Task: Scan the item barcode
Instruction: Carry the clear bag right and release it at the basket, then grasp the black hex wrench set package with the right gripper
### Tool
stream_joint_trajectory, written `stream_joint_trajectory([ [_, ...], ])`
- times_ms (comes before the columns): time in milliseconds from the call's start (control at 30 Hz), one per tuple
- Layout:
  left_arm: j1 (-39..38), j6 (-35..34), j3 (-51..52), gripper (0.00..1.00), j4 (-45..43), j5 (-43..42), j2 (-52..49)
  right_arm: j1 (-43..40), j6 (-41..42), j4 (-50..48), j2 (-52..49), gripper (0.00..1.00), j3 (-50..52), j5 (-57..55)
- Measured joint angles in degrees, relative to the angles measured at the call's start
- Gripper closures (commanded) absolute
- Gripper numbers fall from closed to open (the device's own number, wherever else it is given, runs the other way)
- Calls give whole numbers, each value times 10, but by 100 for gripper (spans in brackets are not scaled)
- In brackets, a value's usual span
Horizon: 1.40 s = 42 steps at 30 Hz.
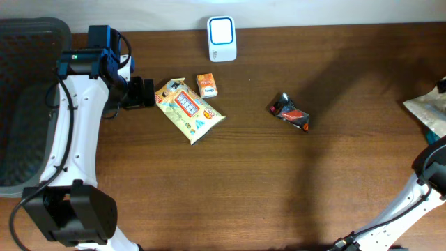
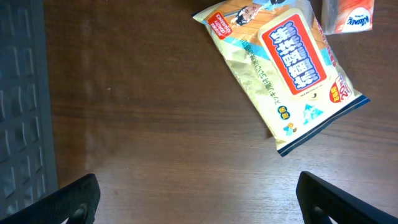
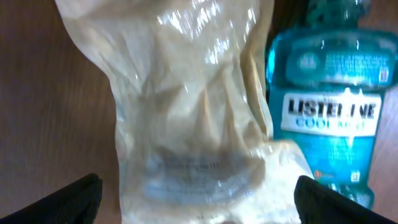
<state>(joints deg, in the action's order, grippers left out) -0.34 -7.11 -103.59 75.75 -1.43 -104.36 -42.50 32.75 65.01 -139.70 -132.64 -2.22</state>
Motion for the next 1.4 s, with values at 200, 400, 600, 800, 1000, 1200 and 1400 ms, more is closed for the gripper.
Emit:
stream_joint_trajectory([
  [200, 0, 0, 0, 1, 0, 0, 0, 2, -22, 27, 21, 2, -17, 83],
  [400, 0, 0, 0, 1, 0, 0, 0, 56, -122, 83, 79, 1, -30, 231],
  [600, 0, 0, 0, 1, 0, 0, 0, 228, -337, 198, 84, 10, -31, 280],
  [800, 0, 0, 0, 1, 0, 0, 0, 394, -470, 249, 84, 4, -29, 179],
  [1000, 0, 0, 0, 1, 0, 0, 0, 469, -521, 230, 84, 3, 54, 91],
  [1200, 0, 0, 0, 1, 0, 0, 0, 504, -545, 124, 84, 1, 207, 15],
  [1400, 0, 0, 0, 1, 0, 0, 0, 508, -553, 56, 83, 3, 271, -31],
])
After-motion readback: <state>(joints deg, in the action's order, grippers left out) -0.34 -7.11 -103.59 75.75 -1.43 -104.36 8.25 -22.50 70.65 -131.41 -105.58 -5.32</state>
